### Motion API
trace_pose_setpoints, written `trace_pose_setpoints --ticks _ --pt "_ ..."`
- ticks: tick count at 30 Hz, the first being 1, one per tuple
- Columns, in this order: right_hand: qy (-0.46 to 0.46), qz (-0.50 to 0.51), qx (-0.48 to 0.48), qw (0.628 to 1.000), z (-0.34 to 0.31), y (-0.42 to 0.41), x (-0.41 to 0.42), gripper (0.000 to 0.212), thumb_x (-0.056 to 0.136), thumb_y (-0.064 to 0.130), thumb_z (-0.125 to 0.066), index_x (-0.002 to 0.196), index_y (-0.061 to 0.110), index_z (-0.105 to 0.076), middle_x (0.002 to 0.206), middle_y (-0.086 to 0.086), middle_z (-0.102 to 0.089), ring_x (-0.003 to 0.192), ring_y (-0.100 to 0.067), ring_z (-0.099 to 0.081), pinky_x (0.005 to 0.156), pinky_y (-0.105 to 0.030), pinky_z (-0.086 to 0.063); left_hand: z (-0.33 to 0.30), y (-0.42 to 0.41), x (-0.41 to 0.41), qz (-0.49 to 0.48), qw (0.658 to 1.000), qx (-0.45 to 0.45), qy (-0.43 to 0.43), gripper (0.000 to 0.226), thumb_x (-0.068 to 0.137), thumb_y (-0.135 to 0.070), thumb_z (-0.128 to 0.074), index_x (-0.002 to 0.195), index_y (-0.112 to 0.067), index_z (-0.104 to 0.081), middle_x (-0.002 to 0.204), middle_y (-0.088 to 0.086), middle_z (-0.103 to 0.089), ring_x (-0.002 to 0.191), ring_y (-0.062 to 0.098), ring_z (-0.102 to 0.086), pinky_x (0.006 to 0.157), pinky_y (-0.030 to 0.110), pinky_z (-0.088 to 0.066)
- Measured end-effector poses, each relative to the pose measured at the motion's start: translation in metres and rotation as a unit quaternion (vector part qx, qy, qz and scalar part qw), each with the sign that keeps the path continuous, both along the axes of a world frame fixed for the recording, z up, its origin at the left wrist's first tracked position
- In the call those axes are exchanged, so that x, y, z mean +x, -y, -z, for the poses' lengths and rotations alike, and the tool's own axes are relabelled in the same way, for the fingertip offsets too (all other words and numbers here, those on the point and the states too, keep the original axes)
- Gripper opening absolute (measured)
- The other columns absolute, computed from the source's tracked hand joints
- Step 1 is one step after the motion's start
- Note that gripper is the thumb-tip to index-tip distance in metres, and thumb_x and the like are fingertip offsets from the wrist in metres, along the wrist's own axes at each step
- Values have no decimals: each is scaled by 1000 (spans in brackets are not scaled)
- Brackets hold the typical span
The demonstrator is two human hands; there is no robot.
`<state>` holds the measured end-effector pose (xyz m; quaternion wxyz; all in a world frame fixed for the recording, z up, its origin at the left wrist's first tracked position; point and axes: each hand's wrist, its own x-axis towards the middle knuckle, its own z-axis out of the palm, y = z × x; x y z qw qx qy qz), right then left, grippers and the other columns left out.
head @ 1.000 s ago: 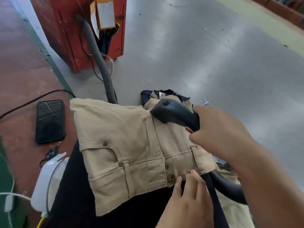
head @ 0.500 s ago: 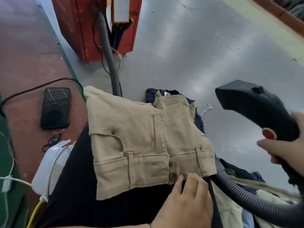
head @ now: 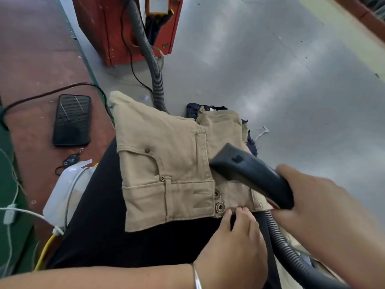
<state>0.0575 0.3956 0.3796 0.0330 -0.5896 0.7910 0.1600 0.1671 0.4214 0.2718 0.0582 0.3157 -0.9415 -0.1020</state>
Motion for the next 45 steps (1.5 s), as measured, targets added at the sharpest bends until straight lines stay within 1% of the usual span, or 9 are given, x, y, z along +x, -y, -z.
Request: trace_pose_setpoints --ticks 5,9,16,21,26,32,35,40,45 --pt "74 48 -120 989 5 56 -16 21 75 20 -67 86 22 -49 67 1 -59 62 -24 -60 54 -29 -42 0 1 -1 -16 1000 24 2 49 79 -8 -32 87 -22 -78 93 3 -74 88 14 -69 72 29 -58" --pt "167 64 -205 962 -13 48 -46 34 59 40 -61 91 41 -55 56 3 -66 39 -15 -63 38 -37 -53 2 1 1 -2 1000 27 -3 46 79 -13 -34 91 -22 -77 97 3 -74 92 14 -69 74 28 -58" --pt "127 103 -61 985 20 -48 -93 17 68 30 -64 76 42 -55 67 -1 -66 57 -29 -58 59 -43 -54 5 2 -3 10 999 31 -5 43 77 -18 -36 89 -22 -77 94 4 -73 90 15 -69 74 30 -58" --pt "17 78 79 994 1 -42 -37 35 54 42 -70 75 40 -43 53 3 -51 47 -8 -50 46 -18 -36 6 -2 -7 -4 999 48 -23 41 73 -15 -39 83 -15 -78 86 4 -73 85 16 -70 71 32 -58" --pt "64 53 31 996 -14 -11 -6 38 58 32 -65 87 45 -44 50 2 -55 52 -22 -56 52 -36 -46 5 -1 -2 -23 999 25 1 57 83 0 -24 88 -18 -78 95 8 -74 89 17 -70 74 31 -58" --pt "73 17 -53 996 6 46 -9 22 76 22 -67 78 25 -45 66 4 -55 60 -19 -56 50 -28 -34 -2 2 3 -22 1000 4 20 70 88 2 -12 92 -23 -77 98 4 -73 93 15 -69 75 30 -58" --pt "106 51 -115 986 4 63 -24 17 77 23 -68 87 23 -54 70 -2 -62 65 -30 -65 60 -37 -53 -3 2 6 16 999 22 26 49 82 -9 -31 95 -22 -77 99 5 -73 94 15 -69 76 31 -58" --pt "162 111 -223 955 -13 27 -69 36 54 49 -59 90 54 -54 60 3 -66 39 -22 -64 46 -54 -57 0 3 8 6 1000 5 24 63 88 -1 -18 95 -25 -76 101 4 -73 94 15 -69 76 30 -58" --pt "150 104 -94 979 0 -21 -110 37 63 48 -65 97 58 -53 75 7 -71 60 -25 -69 62 -47 -59 0 6 7 -4 1000 -10 17 79 91 2 -2 95 -25 -76 100 4 -73 94 15 -69 75 30 -58"
